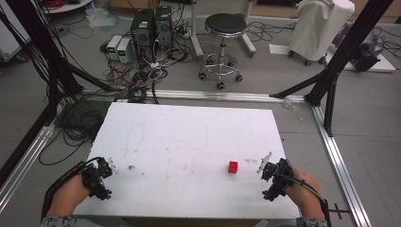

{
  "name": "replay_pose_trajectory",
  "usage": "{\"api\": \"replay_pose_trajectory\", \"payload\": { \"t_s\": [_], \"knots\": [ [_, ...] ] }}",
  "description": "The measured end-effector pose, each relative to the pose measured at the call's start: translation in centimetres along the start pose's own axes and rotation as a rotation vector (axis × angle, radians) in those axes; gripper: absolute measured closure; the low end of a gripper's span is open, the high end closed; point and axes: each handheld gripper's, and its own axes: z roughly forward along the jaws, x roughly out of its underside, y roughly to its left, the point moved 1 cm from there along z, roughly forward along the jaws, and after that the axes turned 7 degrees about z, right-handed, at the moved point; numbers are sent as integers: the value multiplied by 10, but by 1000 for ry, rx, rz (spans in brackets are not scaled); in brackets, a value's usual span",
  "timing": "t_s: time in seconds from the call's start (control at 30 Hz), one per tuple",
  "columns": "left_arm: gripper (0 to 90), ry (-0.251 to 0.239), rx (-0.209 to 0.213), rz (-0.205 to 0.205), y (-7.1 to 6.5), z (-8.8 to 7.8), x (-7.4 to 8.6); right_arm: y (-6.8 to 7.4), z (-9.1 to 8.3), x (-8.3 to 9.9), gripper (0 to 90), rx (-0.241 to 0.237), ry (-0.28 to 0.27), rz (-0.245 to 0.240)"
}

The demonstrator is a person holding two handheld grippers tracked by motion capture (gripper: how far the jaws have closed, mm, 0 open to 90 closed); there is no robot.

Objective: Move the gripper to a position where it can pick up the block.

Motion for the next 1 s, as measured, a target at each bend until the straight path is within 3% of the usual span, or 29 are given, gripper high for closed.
{"api": "replay_pose_trajectory", "payload": {
  "t_s": [0.2, 0.33, 0.57, 0.8, 1.0],
  "knots": [
    [225, -1, 3, 1, 0, 1, -1, -4, -3, -12, 51, 27, 5, -38],
    [225, -4, -3, -2, 1, 0, 1, -2, -5, -21, 51, 58, -3, -101],
    [225, -3, 1, -2, 0, 0, 1, -5, -1, -37, 51, 40, 20, -186],
    [225, -6, 2, -4, 1, 1, 1, -11, 2, -52, 51, -22, 43, -215],
    [225, -1, 3, -1, 1, 2, 2, -12, 5, -61, 51, -25, 58, -234]
  ]
}}
